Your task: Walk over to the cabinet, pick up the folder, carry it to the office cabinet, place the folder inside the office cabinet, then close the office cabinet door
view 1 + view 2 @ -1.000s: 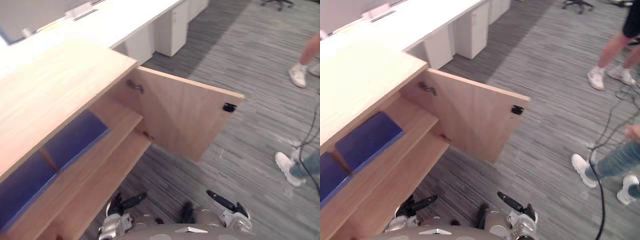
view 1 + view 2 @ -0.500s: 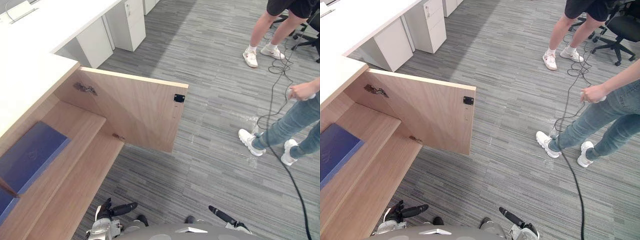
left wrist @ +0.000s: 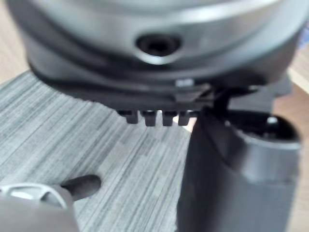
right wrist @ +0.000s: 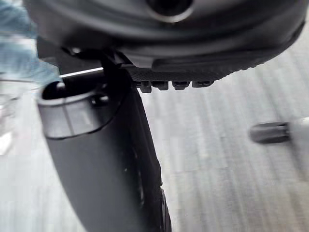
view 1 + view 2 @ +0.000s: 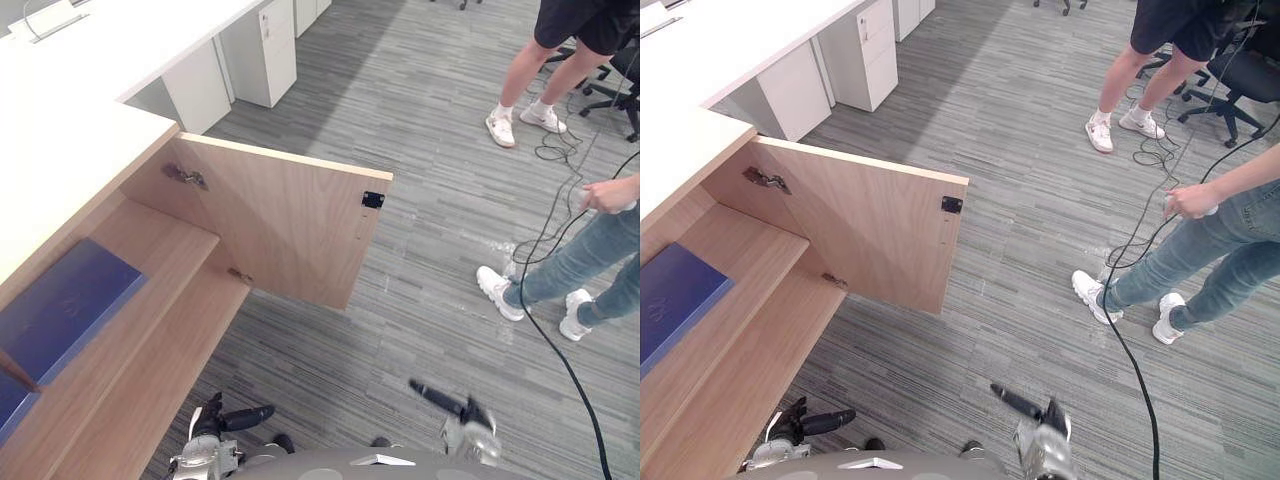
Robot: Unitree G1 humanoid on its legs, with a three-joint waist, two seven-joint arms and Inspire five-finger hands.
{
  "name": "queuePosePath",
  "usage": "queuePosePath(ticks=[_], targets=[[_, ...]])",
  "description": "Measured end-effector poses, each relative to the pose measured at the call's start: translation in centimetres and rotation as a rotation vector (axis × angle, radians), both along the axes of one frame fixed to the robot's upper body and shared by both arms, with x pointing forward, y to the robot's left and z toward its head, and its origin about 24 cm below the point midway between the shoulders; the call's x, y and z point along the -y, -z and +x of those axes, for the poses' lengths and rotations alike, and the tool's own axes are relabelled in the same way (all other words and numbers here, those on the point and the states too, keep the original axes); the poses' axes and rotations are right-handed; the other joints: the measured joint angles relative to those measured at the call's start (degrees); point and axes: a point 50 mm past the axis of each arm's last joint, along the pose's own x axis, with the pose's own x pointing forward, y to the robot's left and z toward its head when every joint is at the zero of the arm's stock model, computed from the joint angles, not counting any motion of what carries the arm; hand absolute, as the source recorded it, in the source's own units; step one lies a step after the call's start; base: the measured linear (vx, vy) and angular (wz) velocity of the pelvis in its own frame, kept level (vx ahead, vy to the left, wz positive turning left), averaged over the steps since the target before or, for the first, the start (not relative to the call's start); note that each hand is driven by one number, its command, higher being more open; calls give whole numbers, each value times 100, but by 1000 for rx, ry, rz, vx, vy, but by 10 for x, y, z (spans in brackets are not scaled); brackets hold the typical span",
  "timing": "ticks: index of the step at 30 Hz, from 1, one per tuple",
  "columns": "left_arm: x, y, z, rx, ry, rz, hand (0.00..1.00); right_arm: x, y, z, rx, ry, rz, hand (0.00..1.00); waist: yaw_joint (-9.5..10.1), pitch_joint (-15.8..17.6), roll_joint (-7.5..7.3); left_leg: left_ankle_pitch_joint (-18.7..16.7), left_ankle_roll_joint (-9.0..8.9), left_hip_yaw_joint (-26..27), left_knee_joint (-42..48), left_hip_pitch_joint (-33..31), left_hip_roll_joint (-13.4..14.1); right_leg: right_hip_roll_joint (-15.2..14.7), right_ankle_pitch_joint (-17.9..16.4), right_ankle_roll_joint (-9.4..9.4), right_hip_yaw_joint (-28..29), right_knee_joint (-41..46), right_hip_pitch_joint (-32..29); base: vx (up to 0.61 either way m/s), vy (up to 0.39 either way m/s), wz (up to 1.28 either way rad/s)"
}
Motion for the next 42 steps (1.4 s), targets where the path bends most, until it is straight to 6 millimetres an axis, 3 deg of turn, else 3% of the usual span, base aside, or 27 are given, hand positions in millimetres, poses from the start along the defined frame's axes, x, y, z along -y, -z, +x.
queuePosePath(ticks=[5,8,11,15,22,28,37,42], targets=[[-1,0,-9,-10,30,-1,100,45,-91,80,331,-208,-362,100,-4,-30,48,44,67,-129,-36,-30,-76,-57,43,41,-5,4,-31,-84,4,5],[-2,2,-18,-37,53,-1,100,47,-131,117,440,-317,-479,100,4,-38,58,78,117,-200,-37,-134,-80,-52,100,10,-19,-2,-123,-67,-9,4],[-1,4,-27,-60,65,-15,100,36,-155,140,502,-444,-541,100,87,-55,84,106,158,-313,-36,-158,-93,-50,151,-5,-60,-33,-97,-70,-16,11],[3,5,-27,-61,67,-27,100,15,-174,162,529,-631,-623,100,164,-89,156,184,260,-541,-33,-310,-159,-68,317,-12,-204,-208,-69,-68,6,26],[4,4,-30,-41,62,-32,100,-12,-181,183,528,-786,-634,100,309,-85,176,323,368,-840,-35,-413,-295,-174,386,24,-336,-225,7,-67,29,25],[4,4,-33,-35,20,-47,100,-12,-203,204,534,-757,-688,100,305,-57,211,555,402,-943,-201,-514,-395,-225,499,82,-329,-304,-104,-104,24,5],[6,4,-36,-27,-12,-54,100,-11,-235,219,556,-779,-831,100,291,8,278,762,403,-1075,-448,-521,-405,-169,566,80,-338,-419,-185,-63,6,2],[6,4,-39,-26,-44,-58,100,-3,-250,218,436,-977,-1144,100,258,14,279,765,410,-1230,-442,-588,-393,-141,567,81,-389,-429,-195,44,-3,4]])
